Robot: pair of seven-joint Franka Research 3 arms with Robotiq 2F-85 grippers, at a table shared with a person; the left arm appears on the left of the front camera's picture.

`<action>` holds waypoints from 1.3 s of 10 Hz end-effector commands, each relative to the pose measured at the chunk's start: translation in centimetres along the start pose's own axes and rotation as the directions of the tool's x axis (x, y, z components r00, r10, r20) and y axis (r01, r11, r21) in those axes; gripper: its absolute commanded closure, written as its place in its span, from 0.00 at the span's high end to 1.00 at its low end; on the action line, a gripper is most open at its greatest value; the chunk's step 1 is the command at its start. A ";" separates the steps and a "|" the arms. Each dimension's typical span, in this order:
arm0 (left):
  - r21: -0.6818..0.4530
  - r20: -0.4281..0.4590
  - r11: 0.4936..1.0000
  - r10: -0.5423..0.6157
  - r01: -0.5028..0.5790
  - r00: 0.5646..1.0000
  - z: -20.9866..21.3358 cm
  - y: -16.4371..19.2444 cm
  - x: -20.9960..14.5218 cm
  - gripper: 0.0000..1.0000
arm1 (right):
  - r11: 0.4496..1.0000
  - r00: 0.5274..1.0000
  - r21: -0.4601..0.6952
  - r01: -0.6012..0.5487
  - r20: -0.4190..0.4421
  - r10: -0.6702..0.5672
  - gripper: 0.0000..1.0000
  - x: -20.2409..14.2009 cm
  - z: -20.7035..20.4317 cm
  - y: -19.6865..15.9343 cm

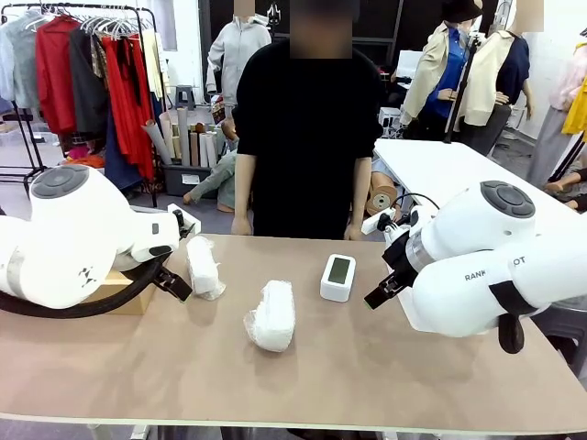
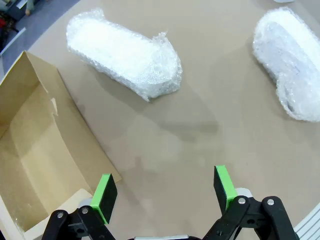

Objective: Separate and place wrapped and unwrapped clocks.
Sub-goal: Pick up the Digital clock indicated by the person.

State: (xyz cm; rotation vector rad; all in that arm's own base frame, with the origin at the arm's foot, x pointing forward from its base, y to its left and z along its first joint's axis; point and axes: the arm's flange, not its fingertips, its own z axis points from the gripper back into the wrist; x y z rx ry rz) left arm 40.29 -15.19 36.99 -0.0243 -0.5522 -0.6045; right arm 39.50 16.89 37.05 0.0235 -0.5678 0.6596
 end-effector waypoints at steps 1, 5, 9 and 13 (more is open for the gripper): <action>0.000 0.000 1.000 0.000 0.000 1.000 0.0 0.0 0.0 1.00 | 1.000 1.000 0.000 0.000 0.000 0.000 1.00 0.0 0.0 0.0; 0.000 0.000 1.000 0.000 0.000 1.000 0.0 0.0 0.0 1.00 | 1.000 1.000 0.000 0.000 0.000 0.000 1.00 0.0 0.0 0.0; 0.000 0.000 1.000 0.000 0.000 1.000 0.0 0.0 0.0 1.00 | 1.000 1.000 0.000 0.000 0.000 0.000 1.00 0.0 0.0 0.0; 0.000 0.000 1.000 0.000 0.000 1.000 0.0 0.0 0.0 1.00 | 1.000 1.000 0.000 0.000 0.000 0.000 1.00 0.0 0.0 0.0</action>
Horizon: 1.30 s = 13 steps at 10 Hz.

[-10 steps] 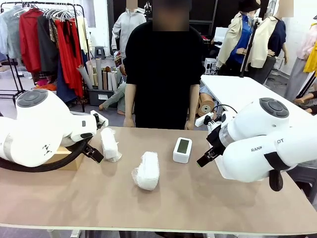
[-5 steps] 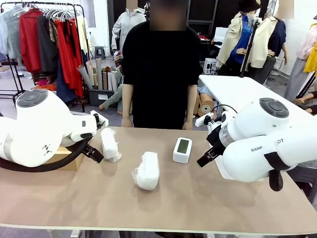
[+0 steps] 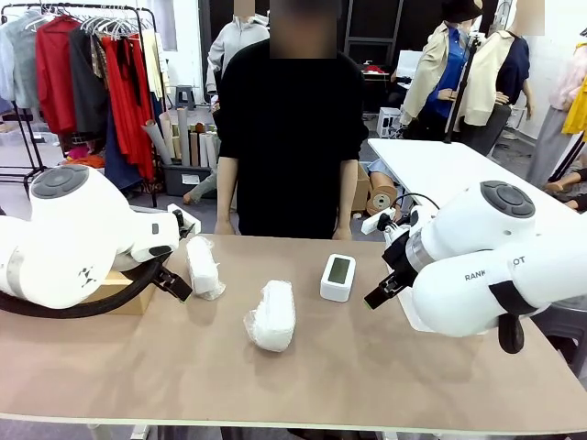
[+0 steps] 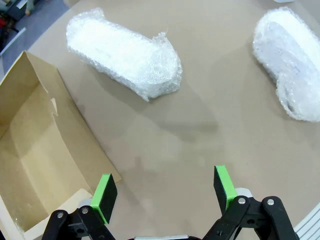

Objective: Separate and place wrapped and unwrapped clocks.
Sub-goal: Pick up the Digital clock indicated by the person.

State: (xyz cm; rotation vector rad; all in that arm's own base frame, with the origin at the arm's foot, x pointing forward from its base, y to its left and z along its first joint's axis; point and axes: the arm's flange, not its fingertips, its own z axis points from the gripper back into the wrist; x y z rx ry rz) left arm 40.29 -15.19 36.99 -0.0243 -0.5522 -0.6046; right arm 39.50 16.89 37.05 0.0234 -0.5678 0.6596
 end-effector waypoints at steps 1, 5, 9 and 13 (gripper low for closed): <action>-0.018 -0.044 1.000 -0.026 0.025 0.999 0.2 -0.5 -0.1 1.00 | 1.000 1.000 0.025 -0.011 -0.011 0.012 1.00 0.1 0.1 -0.1; -0.135 -0.110 0.985 -0.122 0.106 0.986 1.0 -0.1 0.1 1.00 | 0.991 0.999 0.135 -0.018 -0.048 0.025 1.00 0.6 0.4 0.6; -0.297 -0.080 0.944 -0.177 0.146 0.981 3.2 0.2 0.6 1.00 | 0.959 0.989 0.274 -0.074 -0.106 0.107 1.00 1.1 1.6 0.5; -0.401 0.072 0.887 -0.218 0.229 0.973 5.1 2.6 0.9 1.00 | 0.913 0.988 0.393 -0.112 -0.053 0.145 1.00 1.8 2.8 -0.1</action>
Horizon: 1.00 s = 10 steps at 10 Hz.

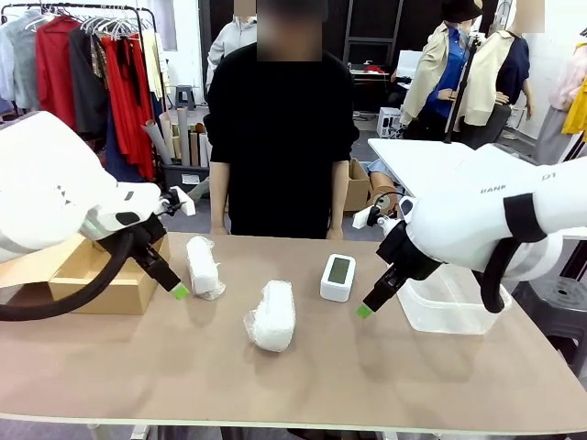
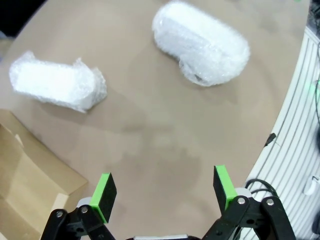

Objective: Separate and place wrapped and unwrapped clocks.
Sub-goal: Pick up the Digital clock indicated by the person.

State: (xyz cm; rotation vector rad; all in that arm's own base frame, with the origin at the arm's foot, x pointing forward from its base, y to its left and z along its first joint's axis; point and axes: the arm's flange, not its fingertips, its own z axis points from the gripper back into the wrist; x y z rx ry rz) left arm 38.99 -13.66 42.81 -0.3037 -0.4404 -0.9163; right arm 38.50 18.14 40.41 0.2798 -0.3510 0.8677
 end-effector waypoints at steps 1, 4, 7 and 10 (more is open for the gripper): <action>-0.061 0.037 0.998 -0.007 0.010 0.999 -0.3 1.7 -0.5 1.00 | 0.998 1.000 0.067 -0.015 0.028 0.013 1.00 0.1 0.4 -1.6; -0.030 0.029 1.000 -0.003 0.003 1.000 0.4 1.2 -0.4 1.00 | 0.999 1.000 0.032 0.004 0.015 -0.004 1.00 0.2 0.6 -0.6; -0.030 0.029 1.000 -0.003 0.003 1.000 0.4 1.2 -0.4 1.00 | 0.999 1.000 0.032 0.004 0.015 -0.004 1.00 0.2 0.6 -0.6; -0.168 -0.082 0.984 -0.081 0.066 0.993 0.4 2.1 0.2 1.00 | 0.982 0.999 0.186 -0.038 -0.030 0.045 1.00 1.3 1.1 -1.9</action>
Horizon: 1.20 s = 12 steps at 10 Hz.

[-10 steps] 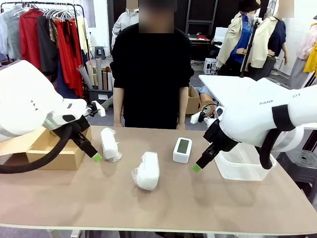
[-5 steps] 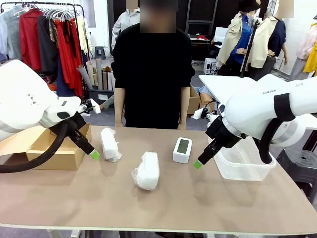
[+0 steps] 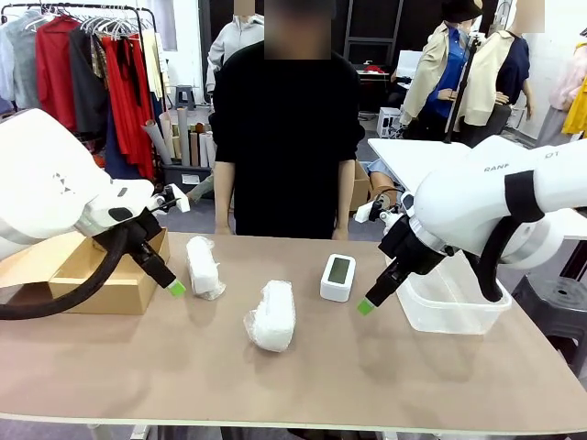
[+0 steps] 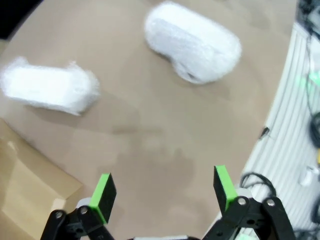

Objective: Separate and place wrapped and unwrapped clocks.
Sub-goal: Pick up the Digital clock indicated by the person.

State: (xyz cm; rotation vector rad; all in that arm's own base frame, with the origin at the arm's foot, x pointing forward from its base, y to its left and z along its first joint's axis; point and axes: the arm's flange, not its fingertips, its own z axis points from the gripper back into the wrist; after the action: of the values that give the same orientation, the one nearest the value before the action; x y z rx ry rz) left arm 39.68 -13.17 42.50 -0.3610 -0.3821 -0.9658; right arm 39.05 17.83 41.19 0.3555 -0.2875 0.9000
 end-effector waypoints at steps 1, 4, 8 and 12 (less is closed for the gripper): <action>-0.135 -0.103 0.986 -0.109 0.094 0.989 0.9 1.5 0.6 1.00 | 0.987 0.997 0.146 -0.062 -0.046 0.069 1.00 1.3 1.1 -1.6; -0.152 -0.062 0.964 -0.228 0.217 0.972 1.9 2.9 1.1 1.00 | 0.951 0.980 0.252 -0.180 -0.035 0.195 1.00 2.5 3.0 -2.5; -0.073 0.155 0.944 -0.309 0.323 0.938 3.9 4.6 1.1 1.00 | 0.920 0.942 0.206 -0.333 0.124 0.313 1.00 2.9 5.3 -3.3; 0.001 0.221 0.939 -0.337 0.345 0.915 4.9 6.5 1.9 1.00 | 0.899 0.892 0.131 -0.417 0.251 0.377 1.00 3.3 7.1 -4.3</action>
State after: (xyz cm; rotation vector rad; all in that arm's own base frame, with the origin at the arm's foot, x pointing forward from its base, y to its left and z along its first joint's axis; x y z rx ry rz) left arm 44.58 -9.01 47.08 -0.4442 -0.6129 -1.2845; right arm 43.37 14.91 48.44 0.5613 -0.4352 1.2797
